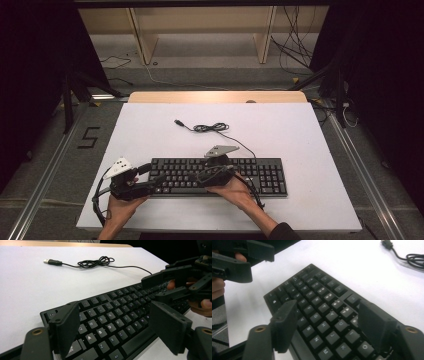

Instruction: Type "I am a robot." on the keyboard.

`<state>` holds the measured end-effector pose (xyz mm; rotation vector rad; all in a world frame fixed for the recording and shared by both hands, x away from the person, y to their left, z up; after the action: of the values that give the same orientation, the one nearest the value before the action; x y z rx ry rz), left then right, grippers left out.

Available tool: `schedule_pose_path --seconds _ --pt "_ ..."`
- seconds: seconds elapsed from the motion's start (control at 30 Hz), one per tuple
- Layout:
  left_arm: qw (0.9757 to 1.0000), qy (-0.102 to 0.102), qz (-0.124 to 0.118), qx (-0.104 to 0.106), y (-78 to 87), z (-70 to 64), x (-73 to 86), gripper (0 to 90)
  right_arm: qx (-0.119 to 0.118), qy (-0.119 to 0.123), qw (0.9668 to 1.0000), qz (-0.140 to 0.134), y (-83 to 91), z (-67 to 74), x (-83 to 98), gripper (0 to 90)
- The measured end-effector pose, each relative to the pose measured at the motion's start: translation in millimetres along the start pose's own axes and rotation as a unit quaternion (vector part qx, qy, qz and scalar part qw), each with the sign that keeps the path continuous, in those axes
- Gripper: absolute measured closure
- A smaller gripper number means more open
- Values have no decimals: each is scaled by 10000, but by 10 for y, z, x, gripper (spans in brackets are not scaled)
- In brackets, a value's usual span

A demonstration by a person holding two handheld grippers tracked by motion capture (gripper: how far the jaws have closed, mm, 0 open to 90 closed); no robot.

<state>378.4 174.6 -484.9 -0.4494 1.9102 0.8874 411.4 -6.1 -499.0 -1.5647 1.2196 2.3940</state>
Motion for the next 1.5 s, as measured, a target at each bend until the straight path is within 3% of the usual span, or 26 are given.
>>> schedule_pose_path --seconds 0.2,0.53,0.77,1.5 --pt "10000 -1 -3 0 -1 -2 -1 246 51 -53 9999 -102 107 -105 -40 321" --pt "10000 -3 -3 -2 1 1 -2 246 373 -48 9993 57 163 -271 2 720" --pt "10000 -5 -3 -3 2 1 -2 246 513 -5 9984 240 141 -322 65 885" --pt "10000 -11 3 -6 0 0 0 246 690 43 9951 707 -29 -352 231 900"
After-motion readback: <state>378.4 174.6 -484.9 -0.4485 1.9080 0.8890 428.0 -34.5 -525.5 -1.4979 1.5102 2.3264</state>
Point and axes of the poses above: each handheld gripper's, and its own axes: y roughly backward along the jaws, x roughly out of its underside, z roughly to its left, the point moved 8 cm from there along -y, roughly forward along the jaws, and after that the axes turned 3 degrees about x, right-handed, at the moved point
